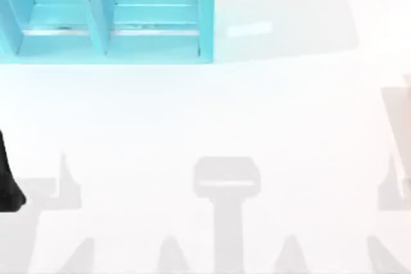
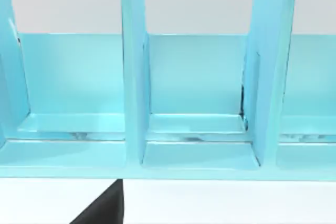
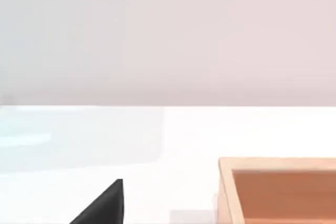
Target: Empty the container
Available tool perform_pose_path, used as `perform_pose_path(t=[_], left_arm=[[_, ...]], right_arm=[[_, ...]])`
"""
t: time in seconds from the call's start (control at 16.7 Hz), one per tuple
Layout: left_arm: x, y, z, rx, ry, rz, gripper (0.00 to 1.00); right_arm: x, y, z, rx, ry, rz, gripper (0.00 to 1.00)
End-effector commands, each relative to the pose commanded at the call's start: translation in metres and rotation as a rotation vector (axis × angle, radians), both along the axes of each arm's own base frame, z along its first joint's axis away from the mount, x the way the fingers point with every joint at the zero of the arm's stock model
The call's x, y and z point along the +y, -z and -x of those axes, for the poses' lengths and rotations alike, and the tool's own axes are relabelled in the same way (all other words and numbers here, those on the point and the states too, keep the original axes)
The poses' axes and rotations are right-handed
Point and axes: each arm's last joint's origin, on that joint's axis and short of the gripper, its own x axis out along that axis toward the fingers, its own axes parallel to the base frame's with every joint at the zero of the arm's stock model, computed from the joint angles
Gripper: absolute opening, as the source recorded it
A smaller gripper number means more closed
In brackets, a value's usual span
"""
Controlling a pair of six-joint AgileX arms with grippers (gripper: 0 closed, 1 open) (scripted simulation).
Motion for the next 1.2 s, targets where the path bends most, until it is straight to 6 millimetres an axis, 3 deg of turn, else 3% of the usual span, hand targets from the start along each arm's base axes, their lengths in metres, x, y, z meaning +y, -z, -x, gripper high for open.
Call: perform_pose_path(t=[0.3, 0.6, 0.9, 1.2], left_arm=[[0.0, 0.0, 0.0, 0.0, 0.0, 0.0, 1.0], [0.0, 0.0, 0.0, 0.0, 0.0, 0.0, 1.0], [0.0, 0.0, 0.0, 0.0, 0.0, 0.0, 1.0], [0.0, 0.0, 0.0, 0.0, 0.0, 0.0, 1.0]], right_arm=[[-0.003, -0.011, 0.0, 0.064, 0.029, 0.026, 1.0], [-0.016, -0.054, -0.013, 0.353, 0.114, 0.104, 1.0], [-0.045, -0.087, -0.06, 0.814, 0.147, 0.13, 1.0], [-0.09, -0.083, -0.118, 1.271, 0.094, 0.073, 1.0]])
